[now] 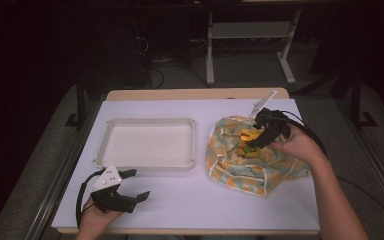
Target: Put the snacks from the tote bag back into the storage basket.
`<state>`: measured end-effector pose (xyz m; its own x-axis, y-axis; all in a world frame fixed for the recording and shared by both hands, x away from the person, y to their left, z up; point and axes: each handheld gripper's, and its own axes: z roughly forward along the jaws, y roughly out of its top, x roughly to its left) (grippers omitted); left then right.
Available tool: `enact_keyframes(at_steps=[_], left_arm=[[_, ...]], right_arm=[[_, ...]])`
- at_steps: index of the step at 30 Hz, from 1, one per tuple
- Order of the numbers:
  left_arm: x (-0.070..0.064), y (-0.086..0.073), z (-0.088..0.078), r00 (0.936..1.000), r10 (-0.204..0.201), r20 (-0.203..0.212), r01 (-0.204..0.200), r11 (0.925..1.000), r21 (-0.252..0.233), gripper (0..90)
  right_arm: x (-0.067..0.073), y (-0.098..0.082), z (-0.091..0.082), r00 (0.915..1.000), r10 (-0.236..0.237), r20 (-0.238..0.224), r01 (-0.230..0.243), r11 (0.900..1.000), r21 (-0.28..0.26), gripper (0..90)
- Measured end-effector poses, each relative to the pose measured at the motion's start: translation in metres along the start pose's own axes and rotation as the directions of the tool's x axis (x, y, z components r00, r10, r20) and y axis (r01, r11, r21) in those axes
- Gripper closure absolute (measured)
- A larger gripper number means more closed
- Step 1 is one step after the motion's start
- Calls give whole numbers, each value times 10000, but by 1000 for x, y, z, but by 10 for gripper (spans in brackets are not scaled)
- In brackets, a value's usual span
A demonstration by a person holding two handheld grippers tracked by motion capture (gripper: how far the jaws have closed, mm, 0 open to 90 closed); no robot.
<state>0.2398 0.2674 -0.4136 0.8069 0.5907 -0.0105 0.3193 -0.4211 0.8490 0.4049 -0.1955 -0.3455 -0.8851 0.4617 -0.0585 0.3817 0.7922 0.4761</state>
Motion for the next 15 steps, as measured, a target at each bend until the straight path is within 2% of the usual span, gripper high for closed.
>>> enact_keyframes(at_steps=[5,14,15], left_arm=[[0,0,0,10000,-8,3,8,10000,-10,144],[0,0,0,10000,-73,-36,73,10000,-31,144],[0,0,0,10000,-76,-39,75,10000,-36,144]], right_arm=[[-2,1,6,9998,-81,-168,85,9997,213,280],[-4,-1,11,9991,-373,-204,384,9977,566,387],[-4,-2,12,9986,-390,-351,412,9971,645,413]])
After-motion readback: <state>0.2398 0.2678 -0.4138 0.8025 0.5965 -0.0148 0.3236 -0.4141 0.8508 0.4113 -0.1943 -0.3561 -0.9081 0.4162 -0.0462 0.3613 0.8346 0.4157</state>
